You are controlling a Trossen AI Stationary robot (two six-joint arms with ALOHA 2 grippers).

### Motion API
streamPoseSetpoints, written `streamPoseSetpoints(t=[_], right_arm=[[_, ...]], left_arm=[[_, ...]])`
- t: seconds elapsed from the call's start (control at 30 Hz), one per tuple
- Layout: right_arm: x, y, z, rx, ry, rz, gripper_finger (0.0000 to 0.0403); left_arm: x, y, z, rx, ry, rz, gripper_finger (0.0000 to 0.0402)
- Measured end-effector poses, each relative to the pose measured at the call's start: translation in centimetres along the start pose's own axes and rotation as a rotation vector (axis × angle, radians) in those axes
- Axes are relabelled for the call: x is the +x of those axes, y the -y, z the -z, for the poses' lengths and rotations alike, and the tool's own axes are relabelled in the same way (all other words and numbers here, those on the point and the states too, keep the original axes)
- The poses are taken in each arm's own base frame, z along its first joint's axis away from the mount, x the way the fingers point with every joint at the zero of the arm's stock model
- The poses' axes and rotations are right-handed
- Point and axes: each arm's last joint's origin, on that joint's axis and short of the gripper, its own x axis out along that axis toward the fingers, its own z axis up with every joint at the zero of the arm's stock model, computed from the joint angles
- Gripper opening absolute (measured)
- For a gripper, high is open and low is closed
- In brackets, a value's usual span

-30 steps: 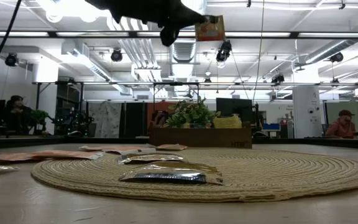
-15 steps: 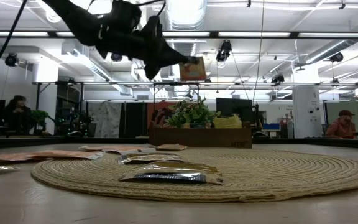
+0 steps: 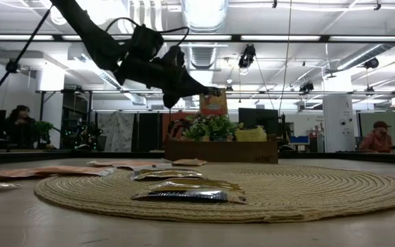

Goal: Pick & Place Tea
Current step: Put the orange tea bag into the middle section of the wooden organizer

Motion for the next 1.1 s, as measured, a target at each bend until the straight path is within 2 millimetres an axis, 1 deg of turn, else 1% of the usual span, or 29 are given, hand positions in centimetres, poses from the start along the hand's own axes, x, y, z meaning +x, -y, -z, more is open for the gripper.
streamPoseSetpoints(t=[0.17, 0.33, 0.57, 0.67, 0.93, 1.1], right_arm=[[0.0, 0.0, 0.0, 0.004, 0.0, 0.0, 0.0115], [0.0, 0.0, 0.0, 0.006, 0.0, 0.0, 0.0109], [0.0, 0.0, 0.0, 0.009, 0.0, 0.0, 0.0099], [0.0, 0.0, 0.0, 0.009, 0.0, 0.0, 0.0095], [0.0, 0.0, 0.0, 0.028, -0.001, -0.001, 0.0084], [0.0, 0.0, 0.1, 0.028, -0.001, -0.001, 0.0078]], left_arm=[[1.1, -0.6, 0.8, -0.004, -0.012, 0.009, 0.0], [1.8, -1.1, 1.7, -0.014, -0.031, 0.022, 0.0], [2.9, -1.9, 3.5, -0.041, -0.068, 0.033, 0.0], [3.1, -2.0, 3.8, -0.035, -0.073, 0.031, 0.0], [3.2, -2.2, 3.5, -0.007, -0.046, 0.026, 0.0], [3.4, -2.7, 4.1, -0.021, -0.058, 0.011, 0.0]])
